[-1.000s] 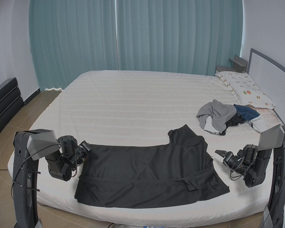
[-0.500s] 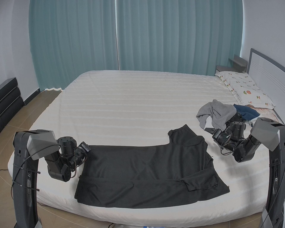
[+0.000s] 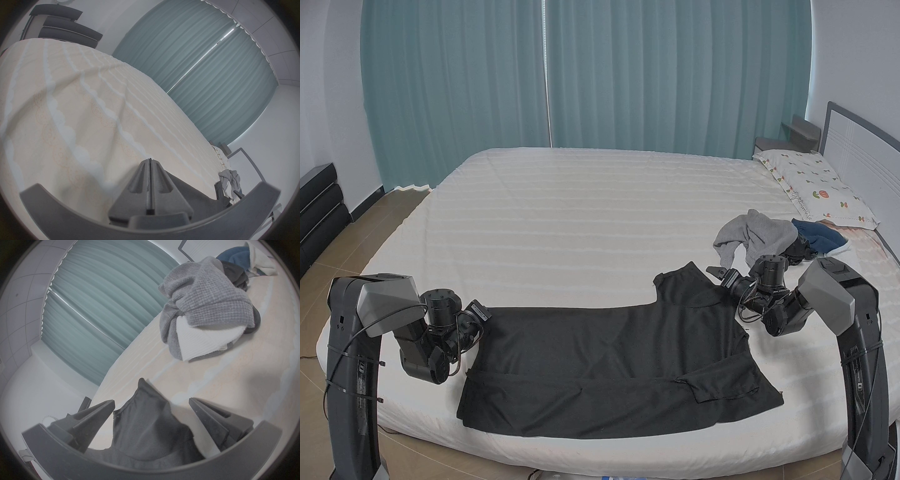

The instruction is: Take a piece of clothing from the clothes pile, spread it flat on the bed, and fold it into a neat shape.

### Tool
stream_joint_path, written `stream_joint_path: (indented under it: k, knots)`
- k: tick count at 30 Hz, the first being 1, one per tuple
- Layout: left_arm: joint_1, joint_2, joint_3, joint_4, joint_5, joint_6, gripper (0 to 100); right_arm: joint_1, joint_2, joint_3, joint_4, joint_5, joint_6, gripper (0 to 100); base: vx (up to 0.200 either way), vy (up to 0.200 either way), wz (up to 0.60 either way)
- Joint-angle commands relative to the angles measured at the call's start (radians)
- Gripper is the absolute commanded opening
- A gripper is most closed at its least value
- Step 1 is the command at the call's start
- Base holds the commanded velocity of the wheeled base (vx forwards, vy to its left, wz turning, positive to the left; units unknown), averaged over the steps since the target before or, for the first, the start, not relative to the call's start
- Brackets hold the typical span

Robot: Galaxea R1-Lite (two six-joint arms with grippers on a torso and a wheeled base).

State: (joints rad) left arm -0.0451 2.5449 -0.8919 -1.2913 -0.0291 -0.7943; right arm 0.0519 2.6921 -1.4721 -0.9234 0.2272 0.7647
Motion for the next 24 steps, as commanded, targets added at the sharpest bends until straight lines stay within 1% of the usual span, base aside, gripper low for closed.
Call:
stream_joint_path:
  k: [1, 8, 15, 16, 24]
  knots:
    - [0.001, 0.002, -0.001, 0.000, 0.000, 0.000, 0, -0.009, 0.026, -0.017, -0.005, 0.001, 0.001, 100, 0.000, 0.000, 0.00]
    - [0.001, 0.002, -0.001, 0.000, -0.002, 0.000, 0, -0.015, 0.003, 0.024, -0.009, 0.000, -0.002, 100, 0.000, 0.000, 0.00]
    - [0.001, 0.003, -0.005, 0.000, -0.002, -0.002, 0, -0.015, -0.031, 0.067, -0.008, 0.014, -0.007, 100, 0.000, 0.000, 0.00]
    - [0.002, 0.003, -0.005, 0.000, -0.002, -0.002, 0, -0.015, -0.031, 0.069, -0.008, 0.014, -0.007, 0, 0.000, 0.000, 0.00]
    - [0.004, 0.002, -0.012, 0.001, -0.002, -0.002, 0, -0.024, -0.083, 0.130, 0.001, 0.020, -0.031, 0, 0.000, 0.000, 0.00]
